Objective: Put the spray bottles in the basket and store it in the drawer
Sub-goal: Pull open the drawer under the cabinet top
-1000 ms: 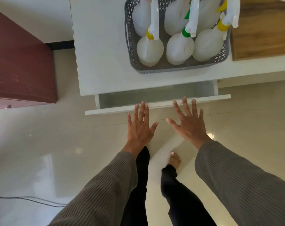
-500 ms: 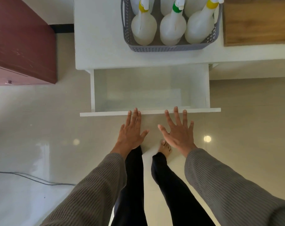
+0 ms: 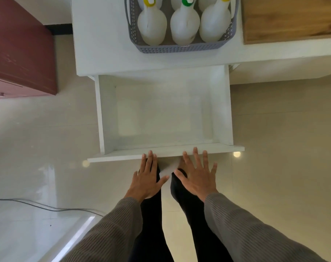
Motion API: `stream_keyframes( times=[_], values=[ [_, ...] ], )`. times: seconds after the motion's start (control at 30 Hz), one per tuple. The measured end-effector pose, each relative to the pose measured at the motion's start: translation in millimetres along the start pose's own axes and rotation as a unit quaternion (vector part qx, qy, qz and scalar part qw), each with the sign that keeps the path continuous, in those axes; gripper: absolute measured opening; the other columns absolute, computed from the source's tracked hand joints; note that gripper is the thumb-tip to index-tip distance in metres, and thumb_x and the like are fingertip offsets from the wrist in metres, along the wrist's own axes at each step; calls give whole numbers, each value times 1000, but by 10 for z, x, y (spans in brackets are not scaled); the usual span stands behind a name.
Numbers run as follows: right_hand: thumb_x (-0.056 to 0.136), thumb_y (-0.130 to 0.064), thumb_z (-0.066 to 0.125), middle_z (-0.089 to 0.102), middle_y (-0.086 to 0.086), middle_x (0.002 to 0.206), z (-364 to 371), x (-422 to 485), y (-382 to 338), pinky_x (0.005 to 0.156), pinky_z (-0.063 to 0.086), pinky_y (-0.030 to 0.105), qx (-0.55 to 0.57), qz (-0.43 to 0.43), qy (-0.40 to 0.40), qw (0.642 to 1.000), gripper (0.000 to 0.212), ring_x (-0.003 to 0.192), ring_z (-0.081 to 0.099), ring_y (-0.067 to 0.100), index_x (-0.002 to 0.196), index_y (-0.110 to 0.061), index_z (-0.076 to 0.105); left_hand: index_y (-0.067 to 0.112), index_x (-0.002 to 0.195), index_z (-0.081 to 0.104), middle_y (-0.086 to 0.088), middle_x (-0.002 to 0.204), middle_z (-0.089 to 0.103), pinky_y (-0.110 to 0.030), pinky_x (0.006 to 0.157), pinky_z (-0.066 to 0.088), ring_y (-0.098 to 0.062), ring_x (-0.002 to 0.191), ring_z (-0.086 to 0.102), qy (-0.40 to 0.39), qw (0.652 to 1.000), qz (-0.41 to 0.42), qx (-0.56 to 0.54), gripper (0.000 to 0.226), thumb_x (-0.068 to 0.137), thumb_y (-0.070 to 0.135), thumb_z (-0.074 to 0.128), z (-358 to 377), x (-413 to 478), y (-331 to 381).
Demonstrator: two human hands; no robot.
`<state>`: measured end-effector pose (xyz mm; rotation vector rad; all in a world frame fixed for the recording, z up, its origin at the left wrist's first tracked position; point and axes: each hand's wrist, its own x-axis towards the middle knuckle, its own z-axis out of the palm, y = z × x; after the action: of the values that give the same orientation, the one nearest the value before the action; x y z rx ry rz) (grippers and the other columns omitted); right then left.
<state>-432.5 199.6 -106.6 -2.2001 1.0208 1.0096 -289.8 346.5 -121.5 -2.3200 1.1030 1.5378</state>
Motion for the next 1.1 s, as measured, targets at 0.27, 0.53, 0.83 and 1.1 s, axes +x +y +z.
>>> stream_keyframes(
  times=[0.27,0.53,0.83,1.1],
  values=[
    [83,-84,12,-32,0,159,78,-157,23,115,-6,64,-18,12,-38,999,83,147,-25,33,148,-44,-22,20,150,-25,2,152,-42,-56,117,-5,-22,142,-34,-64,998,-14,-2,95,87,78,15,35,-106,44],
    [82,-85,21,-27,1,161,-86,-127,-13,116,-2,62,-30,19,-90,995,88,148,-21,35,151,-43,-14,19,156,-7,-6,163,-17,-55,118,-3,-27,151,-11,-90,994,2,60,81,95,68,15,-280,-108,61],
    [83,-80,39,-32,-2,159,-367,-115,-73,118,5,61,3,40,-204,978,94,147,-26,32,151,-43,-13,31,155,18,-3,154,38,-39,111,34,-22,138,40,-84,994,38,-52,60,101,56,27,-995,-3,-171],
    [92,-65,45,26,1,160,-1166,370,-174,116,23,37,215,78,-269,936,71,146,27,23,151,-26,34,19,143,48,-10,128,64,-33,98,47,-22,110,62,59,970,36,-231,45,100,36,49,-2479,315,-695]
  ],
)
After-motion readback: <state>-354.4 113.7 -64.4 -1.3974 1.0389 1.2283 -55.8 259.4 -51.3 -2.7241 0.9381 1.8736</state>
